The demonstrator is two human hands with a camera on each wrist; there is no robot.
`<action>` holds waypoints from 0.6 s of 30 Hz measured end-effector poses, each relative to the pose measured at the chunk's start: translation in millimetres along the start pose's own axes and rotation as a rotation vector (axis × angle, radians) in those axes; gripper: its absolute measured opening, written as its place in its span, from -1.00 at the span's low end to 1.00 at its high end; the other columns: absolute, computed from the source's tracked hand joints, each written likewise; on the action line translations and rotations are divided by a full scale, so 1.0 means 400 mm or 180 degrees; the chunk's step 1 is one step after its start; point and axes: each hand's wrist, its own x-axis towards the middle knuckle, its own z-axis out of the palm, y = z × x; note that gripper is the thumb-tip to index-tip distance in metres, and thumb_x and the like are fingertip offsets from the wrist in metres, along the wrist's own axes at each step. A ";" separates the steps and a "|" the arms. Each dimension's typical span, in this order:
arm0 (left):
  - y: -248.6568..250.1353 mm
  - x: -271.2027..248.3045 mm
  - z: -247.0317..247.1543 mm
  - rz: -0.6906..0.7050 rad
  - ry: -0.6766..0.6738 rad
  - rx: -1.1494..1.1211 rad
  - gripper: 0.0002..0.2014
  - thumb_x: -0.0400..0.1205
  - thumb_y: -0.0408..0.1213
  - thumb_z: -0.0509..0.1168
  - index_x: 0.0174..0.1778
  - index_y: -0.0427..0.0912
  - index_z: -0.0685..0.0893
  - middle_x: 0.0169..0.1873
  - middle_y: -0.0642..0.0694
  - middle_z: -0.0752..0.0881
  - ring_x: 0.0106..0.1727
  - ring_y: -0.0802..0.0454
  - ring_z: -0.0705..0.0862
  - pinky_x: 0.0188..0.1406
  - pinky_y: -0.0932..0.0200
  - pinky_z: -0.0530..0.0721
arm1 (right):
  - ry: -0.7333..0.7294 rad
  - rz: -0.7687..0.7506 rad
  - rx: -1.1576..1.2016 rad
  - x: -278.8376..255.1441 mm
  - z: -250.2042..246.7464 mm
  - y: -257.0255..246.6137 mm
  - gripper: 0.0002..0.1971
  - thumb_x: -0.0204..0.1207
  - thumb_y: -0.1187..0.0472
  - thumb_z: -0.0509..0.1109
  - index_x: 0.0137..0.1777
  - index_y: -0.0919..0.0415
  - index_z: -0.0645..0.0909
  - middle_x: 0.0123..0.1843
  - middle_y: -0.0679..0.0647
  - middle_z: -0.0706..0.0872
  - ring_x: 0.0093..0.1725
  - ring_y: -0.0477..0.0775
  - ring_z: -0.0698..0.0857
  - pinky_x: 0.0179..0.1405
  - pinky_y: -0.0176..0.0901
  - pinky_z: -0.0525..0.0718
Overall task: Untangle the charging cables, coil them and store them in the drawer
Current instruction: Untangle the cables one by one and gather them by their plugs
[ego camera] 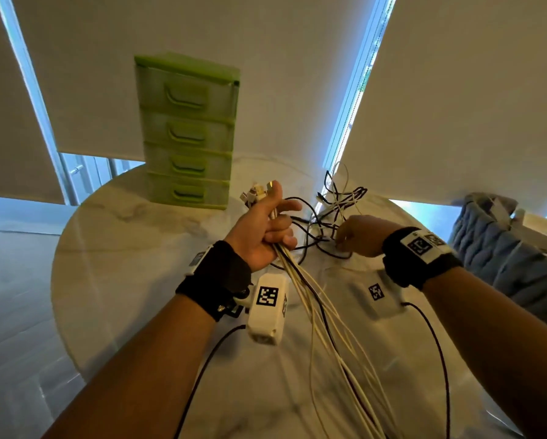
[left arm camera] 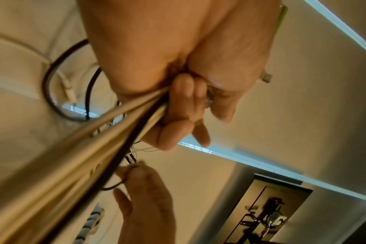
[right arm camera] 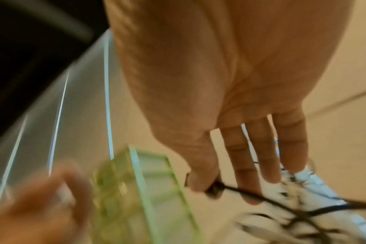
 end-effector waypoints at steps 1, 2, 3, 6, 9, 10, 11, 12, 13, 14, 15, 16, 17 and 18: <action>0.002 0.000 -0.002 -0.0047 -0.0030 -0.0022 -0.60 0.62 0.07 0.21 -0.16 -0.25 0.65 -0.70 0.08 0.18 -0.71 0.21 0.16 -0.62 0.33 0.41 | 0.0286 -0.0055 0.0491 -0.009 -0.014 0.004 -0.76 0.65 0.07 0.29 0.12 0.15 0.73 0.10 0.04 0.72 0.09 0.06 0.63 0.04 -0.28 0.54; 0.005 0.000 -0.003 -0.0107 -0.0082 -0.0050 -0.69 0.60 -0.03 0.25 -0.08 -0.25 0.65 -0.70 0.08 0.19 -0.71 0.21 0.17 -0.60 0.33 0.42 | 0.0599 -0.0123 0.1105 -0.022 -0.030 0.002 -0.78 0.65 0.08 0.30 0.06 0.17 0.72 0.00 0.04 0.74 0.02 0.07 0.65 -0.02 -0.32 0.55; 0.008 0.000 -0.004 -0.0166 -0.0146 -0.0089 -0.78 0.58 -0.18 0.25 -0.01 -0.26 0.64 -0.71 0.08 0.21 -0.71 0.20 0.19 -0.57 0.33 0.43 | 0.0860 -0.0205 0.1832 -0.039 -0.047 -0.003 -0.79 0.65 0.09 0.32 0.03 0.19 0.72 -0.10 0.07 0.76 -0.04 0.15 0.69 0.00 -0.25 0.60; 0.008 0.003 -0.013 -0.0223 -0.0189 -0.0115 -0.66 0.46 -0.49 0.14 0.13 -0.28 0.62 -0.71 0.07 0.26 -0.71 0.20 0.22 -0.56 0.33 0.47 | 0.1199 -0.0580 0.3465 -0.096 -0.089 -0.054 -0.85 0.65 0.18 0.32 0.00 0.16 0.73 -0.27 0.19 0.70 -0.24 0.23 0.67 0.05 0.07 0.72; -0.002 0.001 -0.016 -0.0108 -0.0176 -0.0180 -0.63 0.42 -0.51 0.15 0.10 -0.29 0.69 -0.69 0.06 0.24 -0.68 0.20 0.21 -0.54 0.31 0.48 | 0.1292 -0.0852 0.3589 -0.113 -0.095 -0.116 -0.75 0.66 0.35 0.26 0.14 0.04 0.70 -0.23 0.10 0.68 -0.20 0.08 0.60 0.02 0.06 0.70; -0.003 0.000 -0.017 -0.0050 -0.0206 -0.0206 -0.70 0.44 -0.48 0.17 -0.02 -0.26 0.73 -0.68 0.06 0.24 -0.68 0.20 0.22 -0.53 0.31 0.47 | 0.1248 -0.0928 0.3536 -0.113 -0.094 -0.136 -0.71 0.65 0.38 0.26 0.20 0.02 0.68 -0.22 0.05 0.73 -0.19 0.07 0.61 0.02 0.04 0.70; -0.003 -0.003 -0.017 0.0000 -0.0242 -0.0247 -0.79 0.47 -0.44 0.19 -0.14 -0.21 0.74 -0.68 0.07 0.24 -0.69 0.20 0.23 -0.52 0.32 0.46 | 0.1203 -0.1013 0.3497 -0.110 -0.090 -0.154 -0.69 0.64 0.39 0.28 0.23 0.02 0.67 -0.22 0.03 0.76 -0.21 0.05 0.64 0.00 -0.02 0.70; -0.004 -0.004 -0.017 0.0034 -0.0252 -0.0300 -0.84 0.52 -0.39 0.22 -0.21 -0.18 0.72 -0.68 0.08 0.25 -0.70 0.20 0.24 -0.53 0.33 0.45 | 0.1183 -0.1070 0.3489 -0.105 -0.084 -0.171 -0.70 0.63 0.40 0.30 0.24 0.05 0.65 -0.21 0.04 0.79 -0.22 0.03 0.69 -0.02 -0.08 0.71; -0.004 -0.006 -0.019 0.0044 -0.0236 -0.0320 -0.86 0.55 -0.32 0.25 -0.24 -0.17 0.72 -0.69 0.08 0.26 -0.71 0.20 0.24 -0.53 0.34 0.43 | 0.1201 -0.1076 0.3534 -0.100 -0.078 -0.185 -0.75 0.61 0.39 0.34 0.20 0.09 0.62 -0.19 0.08 0.80 -0.21 0.01 0.74 -0.05 -0.15 0.73; -0.005 -0.006 -0.021 0.0041 -0.0202 -0.0277 -0.82 0.56 -0.26 0.26 -0.27 -0.15 0.75 -0.70 0.09 0.26 -0.72 0.20 0.24 -0.52 0.35 0.39 | 0.1240 -0.1049 0.3661 -0.096 -0.071 -0.196 -0.79 0.58 0.39 0.38 0.15 0.13 0.57 -0.18 0.13 0.81 -0.20 0.01 0.77 -0.09 -0.18 0.75; -0.005 -0.006 -0.024 0.0037 -0.0159 -0.0190 -0.77 0.56 -0.20 0.26 -0.30 -0.12 0.79 -0.71 0.09 0.25 -0.72 0.21 0.23 -0.52 0.36 0.37 | 0.1289 -0.1011 0.3806 -0.091 -0.064 -0.203 -0.80 0.56 0.39 0.41 0.09 0.17 0.52 -0.19 0.17 0.82 -0.21 0.05 0.78 -0.14 -0.18 0.76; -0.007 -0.004 -0.027 0.0028 -0.0132 -0.0142 -0.74 0.55 -0.16 0.25 -0.31 -0.11 0.81 -0.72 0.09 0.25 -0.73 0.21 0.22 -0.53 0.37 0.38 | 0.1333 -0.0967 0.3888 -0.086 -0.059 -0.207 -0.78 0.54 0.38 0.44 0.05 0.21 0.46 -0.20 0.20 0.82 -0.22 0.10 0.78 -0.17 -0.14 0.78; -0.008 -0.002 -0.029 0.0018 -0.0115 -0.0169 -0.74 0.55 -0.14 0.25 -0.28 -0.10 0.82 -0.71 0.09 0.25 -0.73 0.22 0.22 -0.55 0.38 0.40 | 0.1355 -0.0901 0.3877 -0.081 -0.055 -0.208 -0.75 0.51 0.35 0.48 0.03 0.23 0.43 -0.22 0.23 0.82 -0.25 0.12 0.78 -0.19 -0.09 0.78; -0.010 0.000 -0.029 0.0024 -0.0093 -0.0234 -0.76 0.54 -0.14 0.25 -0.22 -0.11 0.81 -0.71 0.09 0.25 -0.73 0.23 0.22 -0.58 0.37 0.43 | 0.1356 -0.0820 0.3811 -0.073 -0.051 -0.204 -0.70 0.49 0.31 0.51 0.01 0.24 0.40 -0.24 0.25 0.81 -0.29 0.12 0.78 -0.20 -0.06 0.78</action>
